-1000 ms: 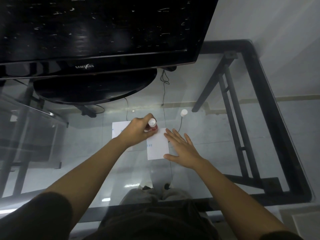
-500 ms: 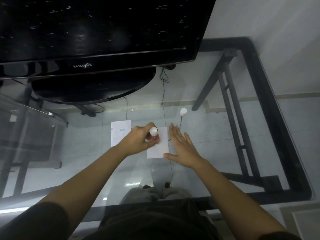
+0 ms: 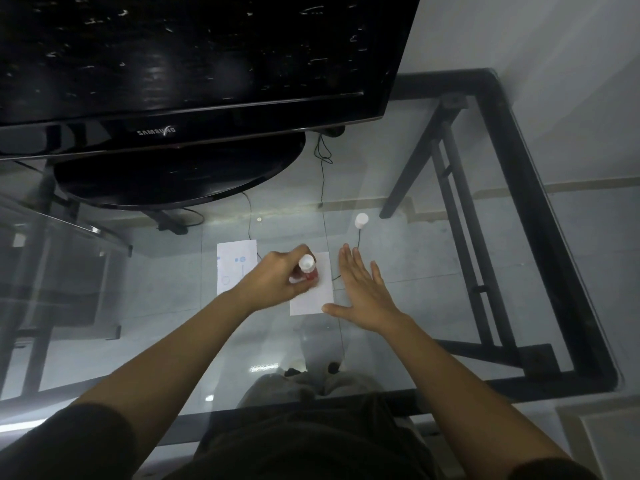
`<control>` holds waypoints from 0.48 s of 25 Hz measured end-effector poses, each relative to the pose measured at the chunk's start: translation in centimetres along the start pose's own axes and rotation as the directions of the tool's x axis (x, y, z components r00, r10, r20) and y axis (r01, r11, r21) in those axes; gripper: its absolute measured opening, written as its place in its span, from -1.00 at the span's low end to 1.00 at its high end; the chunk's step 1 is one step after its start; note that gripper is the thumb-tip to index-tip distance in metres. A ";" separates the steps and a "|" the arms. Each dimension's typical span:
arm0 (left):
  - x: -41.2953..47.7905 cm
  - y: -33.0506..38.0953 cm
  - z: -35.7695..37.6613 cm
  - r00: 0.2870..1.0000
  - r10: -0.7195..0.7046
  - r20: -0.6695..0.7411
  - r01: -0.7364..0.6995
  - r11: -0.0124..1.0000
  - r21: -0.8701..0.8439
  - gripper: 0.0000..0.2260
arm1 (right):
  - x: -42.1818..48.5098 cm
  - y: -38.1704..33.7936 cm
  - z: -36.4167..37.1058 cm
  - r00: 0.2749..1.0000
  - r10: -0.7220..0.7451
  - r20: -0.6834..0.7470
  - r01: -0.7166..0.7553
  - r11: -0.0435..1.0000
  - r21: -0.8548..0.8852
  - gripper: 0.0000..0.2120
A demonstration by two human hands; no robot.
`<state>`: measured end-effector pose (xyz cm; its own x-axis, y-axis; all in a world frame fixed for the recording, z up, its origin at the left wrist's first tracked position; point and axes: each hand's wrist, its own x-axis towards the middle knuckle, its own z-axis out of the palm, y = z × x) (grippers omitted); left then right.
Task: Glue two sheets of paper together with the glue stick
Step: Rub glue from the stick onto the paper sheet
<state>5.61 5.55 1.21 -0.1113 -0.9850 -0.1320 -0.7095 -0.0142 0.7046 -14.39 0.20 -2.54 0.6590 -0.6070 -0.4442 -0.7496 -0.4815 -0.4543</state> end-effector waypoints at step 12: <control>0.4 0.9 0.5 0.999 0.023 0.046 -0.024 1.000 0.009 -0.73 | 0.1 0.1 0.0 1.000 -0.001 0.001 0.001 1.000 0.005 -0.02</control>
<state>4.52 5.28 1.44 -0.1600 -0.9760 -0.1478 -0.7132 0.0107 0.7009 -14.42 0.12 -2.61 0.6597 -0.6057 -0.4450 -0.7487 -0.4785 -0.4588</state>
